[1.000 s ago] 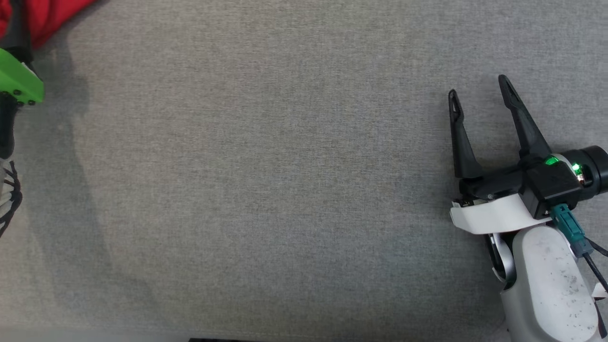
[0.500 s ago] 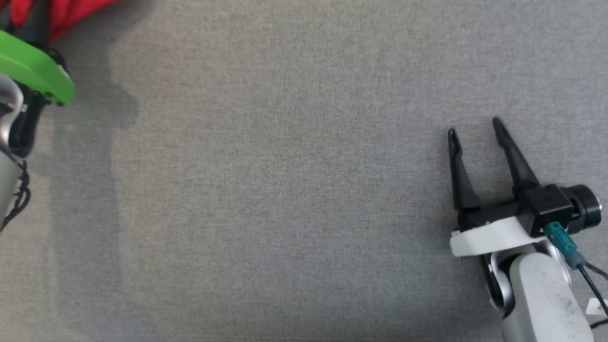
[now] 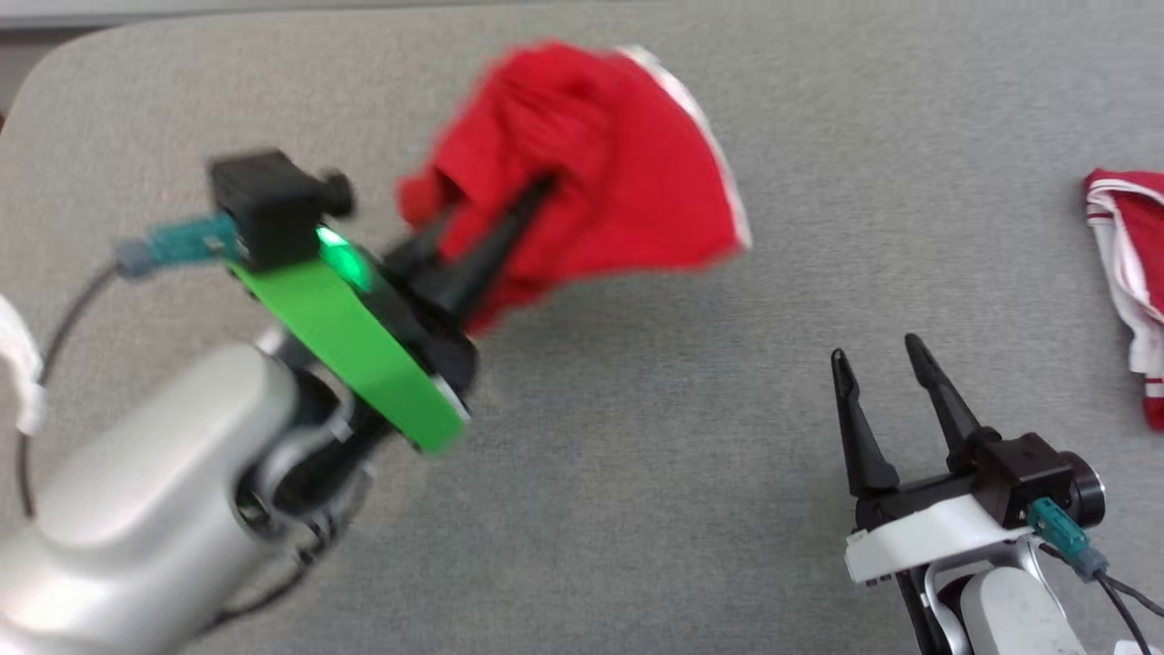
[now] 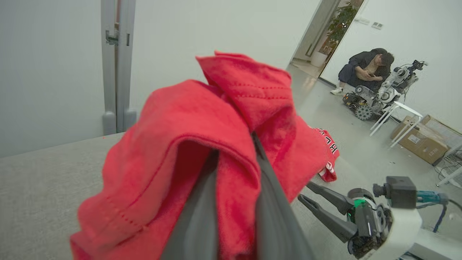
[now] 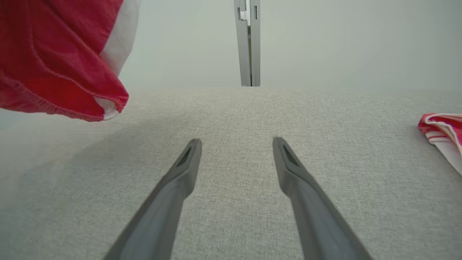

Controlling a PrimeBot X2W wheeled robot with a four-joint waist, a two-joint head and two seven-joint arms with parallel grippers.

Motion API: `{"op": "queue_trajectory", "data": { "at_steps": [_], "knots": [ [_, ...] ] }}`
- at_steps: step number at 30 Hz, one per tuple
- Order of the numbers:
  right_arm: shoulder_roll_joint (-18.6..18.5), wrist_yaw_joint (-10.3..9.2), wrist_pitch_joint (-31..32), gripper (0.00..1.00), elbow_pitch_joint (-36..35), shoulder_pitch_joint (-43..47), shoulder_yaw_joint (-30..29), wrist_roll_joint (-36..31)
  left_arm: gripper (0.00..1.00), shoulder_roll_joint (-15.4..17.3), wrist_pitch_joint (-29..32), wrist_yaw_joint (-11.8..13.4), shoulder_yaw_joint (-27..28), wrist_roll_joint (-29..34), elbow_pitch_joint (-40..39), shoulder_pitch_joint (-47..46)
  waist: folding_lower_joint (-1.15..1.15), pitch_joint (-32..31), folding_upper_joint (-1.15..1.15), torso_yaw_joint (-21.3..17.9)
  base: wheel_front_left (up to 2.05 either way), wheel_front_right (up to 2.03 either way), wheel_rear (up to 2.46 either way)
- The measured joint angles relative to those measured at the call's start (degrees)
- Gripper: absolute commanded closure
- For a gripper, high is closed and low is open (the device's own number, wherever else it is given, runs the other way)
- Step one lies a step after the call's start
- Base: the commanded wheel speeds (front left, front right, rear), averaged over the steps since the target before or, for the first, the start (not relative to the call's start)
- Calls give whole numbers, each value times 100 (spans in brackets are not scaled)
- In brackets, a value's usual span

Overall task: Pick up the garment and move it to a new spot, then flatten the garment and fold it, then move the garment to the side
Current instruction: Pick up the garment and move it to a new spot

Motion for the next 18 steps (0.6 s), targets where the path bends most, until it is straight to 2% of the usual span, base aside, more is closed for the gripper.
{"op": "queue_trajectory", "data": {
  "at_steps": [2, 5, 9, 13, 15, 18],
  "knots": [
    [11, 0, 0, 0, -21, 54, -7, 78, 100, -86, 102, 137, -123, -130, -572, 194, 0, -103, 0, -126, 0, 0, 0],
    [-2, 0, 0, 0, -75, 136, -104, 205, 100, -422, 269, 307, -416, -399, -1266, 487, 0, -226, 0, -368, 0, 0, 0],
    [3, 0, 0, 0, -107, 221, -99, 293, 100, -740, 466, 470, -773, -666, -1568, 788, 0, -294, 0, -713, 0, 0, 0],
    [0, 0, 0, 0, -155, 262, -159, 382, 100, -968, 550, 649, -781, -1078, -1452, 957, 0, -285, 0, -1121, 0, 0, 0],
    [-1, 0, 0, 0, -175, 265, -174, 436, 100, -960, 557, 780, -617, -1278, -1083, 965, 0, -266, 0, -1320, 0, 0, 0],
    [-1, 0, 0, 0, -185, 264, -175, 501, 100, -849, 643, 917, -550, -1233, -223, 864, 0, -219, 0, -1579, 0, 0, 0]
  ]
}}
